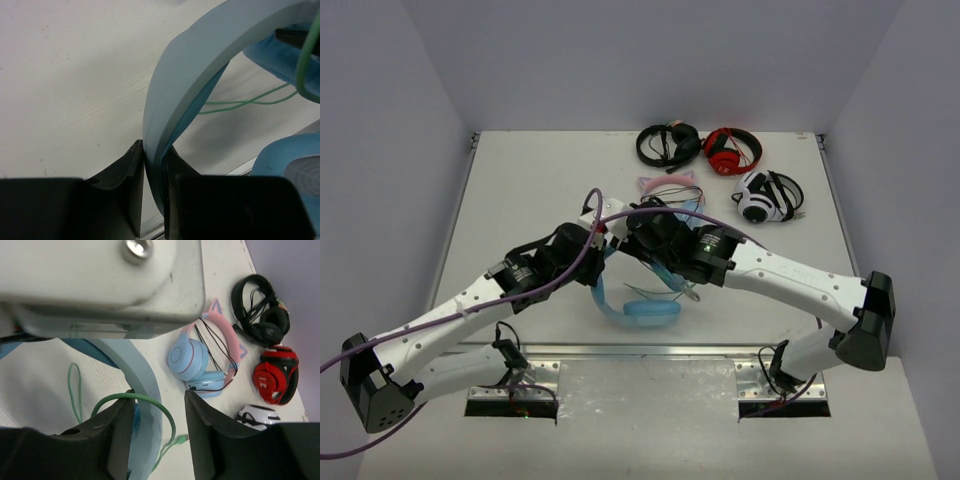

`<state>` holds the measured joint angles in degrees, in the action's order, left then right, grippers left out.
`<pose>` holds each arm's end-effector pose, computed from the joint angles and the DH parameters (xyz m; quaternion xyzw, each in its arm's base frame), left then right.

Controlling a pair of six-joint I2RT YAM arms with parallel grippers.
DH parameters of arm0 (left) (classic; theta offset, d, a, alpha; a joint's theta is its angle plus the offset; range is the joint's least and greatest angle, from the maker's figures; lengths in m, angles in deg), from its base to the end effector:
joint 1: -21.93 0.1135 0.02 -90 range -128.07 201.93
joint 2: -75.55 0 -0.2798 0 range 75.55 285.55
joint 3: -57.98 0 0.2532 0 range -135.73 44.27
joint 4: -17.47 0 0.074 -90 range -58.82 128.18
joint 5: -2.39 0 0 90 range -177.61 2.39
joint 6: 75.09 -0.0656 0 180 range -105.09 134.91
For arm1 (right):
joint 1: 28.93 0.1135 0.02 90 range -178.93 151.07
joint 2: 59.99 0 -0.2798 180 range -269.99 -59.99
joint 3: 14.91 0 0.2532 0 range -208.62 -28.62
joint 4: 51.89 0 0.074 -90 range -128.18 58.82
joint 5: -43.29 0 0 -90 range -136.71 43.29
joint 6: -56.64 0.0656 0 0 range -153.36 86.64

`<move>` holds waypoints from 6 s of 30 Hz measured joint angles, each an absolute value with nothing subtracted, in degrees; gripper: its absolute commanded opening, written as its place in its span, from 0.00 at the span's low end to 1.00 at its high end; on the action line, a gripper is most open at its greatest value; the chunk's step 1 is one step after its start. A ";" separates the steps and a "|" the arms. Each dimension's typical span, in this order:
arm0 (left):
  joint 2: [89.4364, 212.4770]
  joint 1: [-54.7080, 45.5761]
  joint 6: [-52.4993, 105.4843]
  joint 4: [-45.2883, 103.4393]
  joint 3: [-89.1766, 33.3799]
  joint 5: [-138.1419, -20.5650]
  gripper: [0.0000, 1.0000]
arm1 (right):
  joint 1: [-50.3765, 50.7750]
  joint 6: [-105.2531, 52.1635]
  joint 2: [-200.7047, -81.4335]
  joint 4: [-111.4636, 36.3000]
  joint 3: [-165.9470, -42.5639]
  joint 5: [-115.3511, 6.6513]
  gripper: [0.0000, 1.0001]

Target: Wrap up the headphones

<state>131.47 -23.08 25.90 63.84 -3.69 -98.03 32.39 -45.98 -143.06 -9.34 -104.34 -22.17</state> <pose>0.1641 -0.1474 0.2804 0.2284 0.8763 -0.1224 0.4060 0.1898 0.2903 0.3404 -0.4472 0.7540 0.0097 0.4810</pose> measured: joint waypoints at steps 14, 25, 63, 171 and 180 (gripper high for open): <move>131.47 -23.08 25.70 62.62 -3.43 -100.22 0.00 | 29.75 -37.79 -145.68 -8.29 -103.60 -19.11 0.39; 130.75 -23.37 25.72 60.94 -3.43 -98.01 0.00 | 22.14 -33.63 -136.63 -10.67 -97.20 -33.45 0.47; 123.93 -21.97 25.50 59.65 -3.28 -84.00 0.00 | 10.91 -34.42 -128.91 -3.48 -89.81 -45.78 0.44; 114.64 -21.94 68.52 57.13 -19.37 -117.61 0.00 | 17.49 -2.46 -124.63 -65.90 -56.89 -71.00 0.19; 115.58 -21.94 70.79 57.83 -23.61 -123.58 0.00 | 28.11 -1.96 -138.62 -74.51 -64.35 -68.80 0.17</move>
<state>115.58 -21.94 70.79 57.83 -23.61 -123.58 28.11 -1.96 -138.62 -74.51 -64.35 -68.80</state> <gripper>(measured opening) 0.165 0.176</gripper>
